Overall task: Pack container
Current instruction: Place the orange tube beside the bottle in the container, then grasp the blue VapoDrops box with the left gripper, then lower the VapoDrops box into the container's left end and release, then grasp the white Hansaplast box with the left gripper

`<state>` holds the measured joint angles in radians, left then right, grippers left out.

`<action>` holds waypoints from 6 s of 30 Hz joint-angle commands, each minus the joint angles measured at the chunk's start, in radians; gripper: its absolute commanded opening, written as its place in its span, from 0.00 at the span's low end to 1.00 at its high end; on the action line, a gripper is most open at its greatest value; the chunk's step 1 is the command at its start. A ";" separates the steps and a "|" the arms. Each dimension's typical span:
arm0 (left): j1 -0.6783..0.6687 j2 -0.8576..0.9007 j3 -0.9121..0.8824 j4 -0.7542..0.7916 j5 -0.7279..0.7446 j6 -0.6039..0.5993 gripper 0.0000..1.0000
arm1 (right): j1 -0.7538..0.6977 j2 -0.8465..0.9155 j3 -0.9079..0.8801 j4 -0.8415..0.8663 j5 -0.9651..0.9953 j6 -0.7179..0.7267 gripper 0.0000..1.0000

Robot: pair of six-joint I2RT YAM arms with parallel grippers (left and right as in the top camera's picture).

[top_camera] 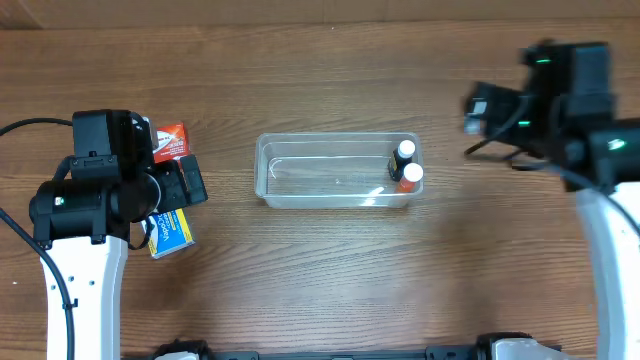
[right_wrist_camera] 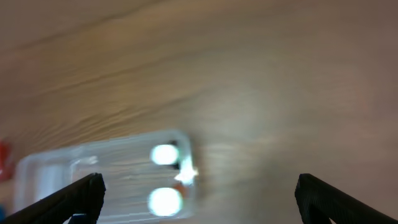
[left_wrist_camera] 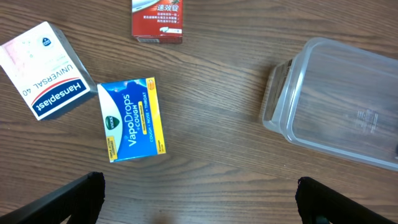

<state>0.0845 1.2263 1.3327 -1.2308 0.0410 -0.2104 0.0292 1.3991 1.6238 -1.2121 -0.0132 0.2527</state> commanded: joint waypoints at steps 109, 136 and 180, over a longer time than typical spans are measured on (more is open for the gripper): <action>-0.508 0.809 0.399 -0.014 -0.104 -0.276 0.98 | -0.338 0.017 -0.312 -0.035 -0.146 0.008 1.00; 0.481 0.372 0.135 -0.077 -0.126 -0.174 1.00 | -0.338 0.017 -0.312 -0.032 -0.155 0.005 1.00; 0.318 0.591 0.258 0.098 -0.103 -0.016 0.72 | -0.338 0.017 -0.312 -0.026 -0.172 -0.014 1.00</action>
<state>0.4625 1.9224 1.5642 -1.1259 -0.0578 -0.2066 -0.3126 1.4166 1.3151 -1.2434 -0.1753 0.2424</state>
